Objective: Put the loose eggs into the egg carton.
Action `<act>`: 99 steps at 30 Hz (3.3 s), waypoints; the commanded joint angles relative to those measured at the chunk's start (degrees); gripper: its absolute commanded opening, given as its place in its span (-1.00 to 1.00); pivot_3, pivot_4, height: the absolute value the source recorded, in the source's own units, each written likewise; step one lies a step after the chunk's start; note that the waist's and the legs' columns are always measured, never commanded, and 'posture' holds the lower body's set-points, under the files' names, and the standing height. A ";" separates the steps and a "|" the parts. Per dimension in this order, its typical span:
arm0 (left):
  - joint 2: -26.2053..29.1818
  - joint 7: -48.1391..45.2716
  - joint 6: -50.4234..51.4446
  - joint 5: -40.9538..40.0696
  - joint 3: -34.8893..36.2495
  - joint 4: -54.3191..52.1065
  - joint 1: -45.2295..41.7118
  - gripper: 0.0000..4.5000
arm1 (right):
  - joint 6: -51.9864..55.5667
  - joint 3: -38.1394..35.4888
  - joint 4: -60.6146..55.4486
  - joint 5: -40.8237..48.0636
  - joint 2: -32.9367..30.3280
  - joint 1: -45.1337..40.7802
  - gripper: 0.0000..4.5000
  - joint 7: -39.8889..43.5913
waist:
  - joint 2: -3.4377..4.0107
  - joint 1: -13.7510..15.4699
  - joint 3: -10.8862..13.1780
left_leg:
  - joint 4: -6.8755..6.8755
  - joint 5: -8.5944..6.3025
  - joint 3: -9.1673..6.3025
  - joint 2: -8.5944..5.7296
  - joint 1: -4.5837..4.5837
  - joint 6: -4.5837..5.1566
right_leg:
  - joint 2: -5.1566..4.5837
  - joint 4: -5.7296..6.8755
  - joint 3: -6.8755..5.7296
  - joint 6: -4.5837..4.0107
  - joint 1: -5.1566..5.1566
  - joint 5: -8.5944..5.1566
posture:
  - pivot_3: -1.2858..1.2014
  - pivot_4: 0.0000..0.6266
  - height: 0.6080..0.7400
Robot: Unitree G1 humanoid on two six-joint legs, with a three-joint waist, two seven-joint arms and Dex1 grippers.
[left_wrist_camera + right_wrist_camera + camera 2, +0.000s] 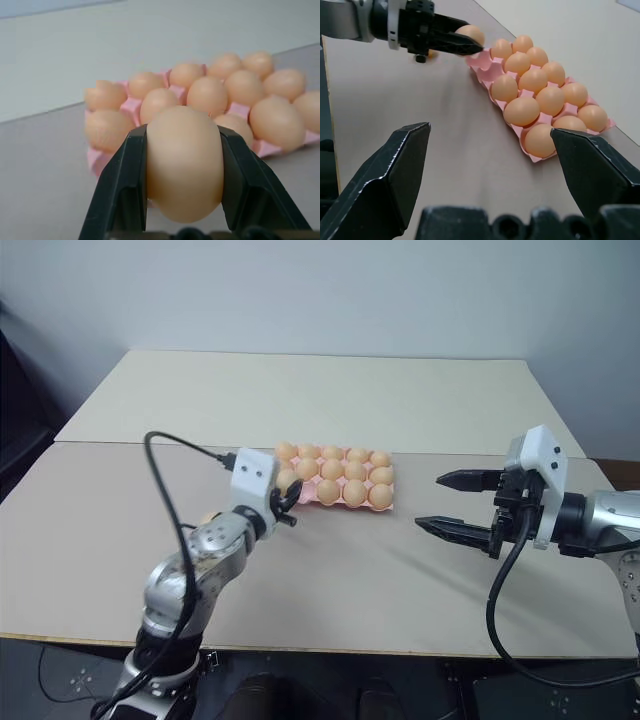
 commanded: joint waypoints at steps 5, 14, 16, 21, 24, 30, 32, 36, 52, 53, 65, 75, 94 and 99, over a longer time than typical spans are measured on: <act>-1.54 -1.37 -11.45 4.10 -0.50 14.08 -6.45 -0.32 | -1.08 -0.67 -0.77 0.54 -0.35 -0.52 1.00 0.00 | 0.00 0.02 0.00 | 0.00 0.01 0.00 0.00 0.00 -0.01 | 0.00 0.01 0.00 0.00 -0.01 0.00 | 0.03 -0.52 1.00; -1.82 -3.80 -14.43 5.26 0.24 18.73 -6.66 -0.33 | -0.33 -1.61 -1.20 1.01 -0.74 -0.04 1.00 -0.72 | 0.00 0.10 0.00 | 0.00 0.07 0.00 0.00 -0.02 -0.11 | 0.00 0.03 -0.01 0.01 -0.03 0.00 | 0.03 -0.52 1.00; -1.92 -4.17 -15.48 5.50 0.25 19.04 -6.39 -0.33 | -0.20 -1.53 -1.21 1.08 -0.75 -0.22 1.00 -0.99 | 0.00 0.11 0.00 | 0.00 0.07 0.00 0.00 -0.02 -0.11 | 0.00 0.03 -0.01 0.01 -0.03 0.00 | 0.03 -0.52 1.00; -2.24 -5.02 -16.18 5.50 0.89 19.35 -6.23 -0.33 | 0.04 -0.91 -1.41 1.38 -0.66 -0.65 1.00 -1.65 | 0.00 0.10 0.00 | 0.00 0.07 0.00 0.00 -0.01 -0.11 | 0.00 0.04 -0.01 0.01 -0.03 0.00 | 0.03 -0.52 1.00; -2.29 -5.43 -14.77 5.33 1.37 18.89 -6.17 0.10 | 0.13 -0.68 -1.24 1.39 -0.79 -0.93 1.00 -1.72 | 0.00 0.11 0.00 | 0.00 0.07 0.00 0.00 -0.01 -0.11 | 0.00 0.04 -0.01 0.01 -0.03 0.00 | 0.03 -0.52 1.00; -1.71 -6.29 -13.36 5.45 1.40 17.35 -5.53 0.96 | 0.28 -0.20 -1.07 1.34 -0.79 -1.42 1.00 -1.79 | 0.00 0.10 0.00 | 0.00 0.07 0.00 0.00 -0.01 -0.11 | 0.00 0.05 -0.01 0.01 -0.03 0.01 | 0.03 -0.52 1.00; -1.27 -6.90 -12.53 5.13 1.59 15.84 -5.22 0.96 | 0.25 -0.07 -1.07 1.37 -0.74 -1.48 1.00 -1.80 | 0.00 0.10 0.00 | 0.00 0.07 0.00 0.00 -0.01 -0.12 | 0.00 0.05 -0.01 0.01 -0.03 0.00 | 0.03 -0.52 1.00; -0.11 -8.21 -10.22 4.54 2.30 12.00 -4.47 0.96 | 0.17 0.12 -1.00 1.38 -0.70 -1.53 1.00 -1.85 | 0.00 0.04 0.00 | 0.00 0.07 0.00 0.00 -0.01 -0.12 | 0.00 0.05 -0.01 0.01 -0.03 0.01 | 0.03 -0.52 1.00; 20.72 -24.85 30.56 -16.66 26.17 -14.83 -4.19 0.96 | -1.21 2.90 0.77 0.46 0.17 -3.81 1.00 -0.92 | 0.01 -0.90 -0.01 | 0.00 0.06 -0.04 0.03 0.00 -0.09 | 0.01 0.13 -0.02 0.02 -0.07 0.00 | 0.03 -0.52 1.00; 24.03 -27.90 31.03 -18.90 28.19 -14.73 -3.34 0.96 | -1.54 3.26 1.00 0.29 0.25 -4.02 1.00 -0.74 | 0.01 -0.93 0.00 | 0.00 0.06 -0.04 0.03 0.00 -0.10 | 0.01 0.12 -0.02 0.02 -0.08 0.00 | 0.03 -0.52 1.00; 45.13 -54.75 8.77 -28.44 47.17 -8.04 19.69 0.96 | -3.23 4.73 2.27 -0.75 1.11 -4.97 1.00 -0.35 | 0.01 -0.78 0.00 | -0.04 0.00 0.05 0.06 0.00 -0.01 | 0.00 0.06 -0.06 -0.01 -0.12 -0.02 | 0.03 -0.52 1.00; 51.12 -60.61 2.54 -30.18 53.10 -0.98 27.29 0.96 | -4.10 5.02 0.06 -1.17 1.64 -5.64 1.00 -1.23 | 0.01 -0.85 0.00 | -0.06 -0.04 0.10 0.08 0.01 0.07 | 0.00 0.08 -0.05 -0.03 -0.15 -0.03 | 0.03 -0.52 1.00; 51.27 -42.72 15.16 -32.10 37.22 1.35 13.57 0.96 | -4.44 4.89 -1.30 -1.95 2.01 -5.00 1.00 -1.79 | -0.02 -0.71 -0.01 | -0.06 -0.06 0.12 0.08 -0.01 0.09 | 0.00 0.14 -0.03 -0.03 -0.17 -0.03 | 0.03 -0.52 1.00; 48.12 -35.14 20.67 -30.88 28.95 1.33 5.13 0.96 | -4.53 5.33 -1.75 -2.41 2.00 -4.76 1.00 -1.89 | -0.02 -0.73 -0.01 | -0.04 -0.07 0.11 0.06 -0.05 0.11 | 0.01 0.13 -0.01 -0.02 -0.18 -0.02 | 0.03 -0.52 1.00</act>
